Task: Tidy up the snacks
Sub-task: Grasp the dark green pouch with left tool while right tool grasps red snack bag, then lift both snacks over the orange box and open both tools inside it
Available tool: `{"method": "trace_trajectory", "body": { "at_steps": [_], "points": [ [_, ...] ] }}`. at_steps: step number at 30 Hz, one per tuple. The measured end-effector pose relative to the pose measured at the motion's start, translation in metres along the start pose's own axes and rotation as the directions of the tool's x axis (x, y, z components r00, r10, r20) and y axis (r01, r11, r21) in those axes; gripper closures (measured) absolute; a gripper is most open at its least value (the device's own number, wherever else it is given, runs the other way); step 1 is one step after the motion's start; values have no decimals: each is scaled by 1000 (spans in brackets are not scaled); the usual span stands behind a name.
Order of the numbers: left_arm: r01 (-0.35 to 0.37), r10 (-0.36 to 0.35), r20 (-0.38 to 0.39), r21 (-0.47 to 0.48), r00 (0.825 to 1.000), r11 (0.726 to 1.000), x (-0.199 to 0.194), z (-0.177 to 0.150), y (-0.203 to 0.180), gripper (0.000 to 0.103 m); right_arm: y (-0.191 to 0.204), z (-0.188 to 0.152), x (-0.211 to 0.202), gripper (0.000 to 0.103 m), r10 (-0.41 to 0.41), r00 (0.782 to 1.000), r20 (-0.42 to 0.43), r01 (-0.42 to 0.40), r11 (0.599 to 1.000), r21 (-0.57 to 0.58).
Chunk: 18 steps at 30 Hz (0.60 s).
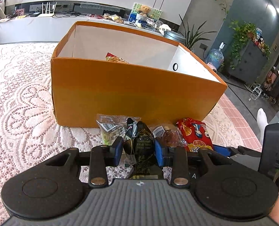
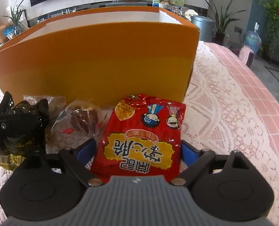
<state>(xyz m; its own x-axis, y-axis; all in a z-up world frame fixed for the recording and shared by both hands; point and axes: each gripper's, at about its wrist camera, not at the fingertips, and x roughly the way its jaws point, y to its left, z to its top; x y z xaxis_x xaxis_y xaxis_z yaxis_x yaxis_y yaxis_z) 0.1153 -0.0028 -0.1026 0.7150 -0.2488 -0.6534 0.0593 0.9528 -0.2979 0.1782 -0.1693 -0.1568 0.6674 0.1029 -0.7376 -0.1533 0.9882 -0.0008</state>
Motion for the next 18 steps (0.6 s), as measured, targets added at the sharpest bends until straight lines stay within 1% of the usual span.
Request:
{"method": "trace_trajectory", "body": {
  "at_steps": [5,8,18],
  "points": [
    [0,0,0,-1,1000,1000,0,-1,-2,63,1,-2,-4,27,-5,1000,1,5,1000,2],
    [-2,2,1,4,1000,1000,-1,-1,-3,63,-5,-3,-8,30,6,1000,-4,-6,1000,4],
    [-1,1,5,7,1000,1000,-13,-1,-4,63,-11,-10,-41,31,34,999,-12,-34,999,11]
  ]
}}
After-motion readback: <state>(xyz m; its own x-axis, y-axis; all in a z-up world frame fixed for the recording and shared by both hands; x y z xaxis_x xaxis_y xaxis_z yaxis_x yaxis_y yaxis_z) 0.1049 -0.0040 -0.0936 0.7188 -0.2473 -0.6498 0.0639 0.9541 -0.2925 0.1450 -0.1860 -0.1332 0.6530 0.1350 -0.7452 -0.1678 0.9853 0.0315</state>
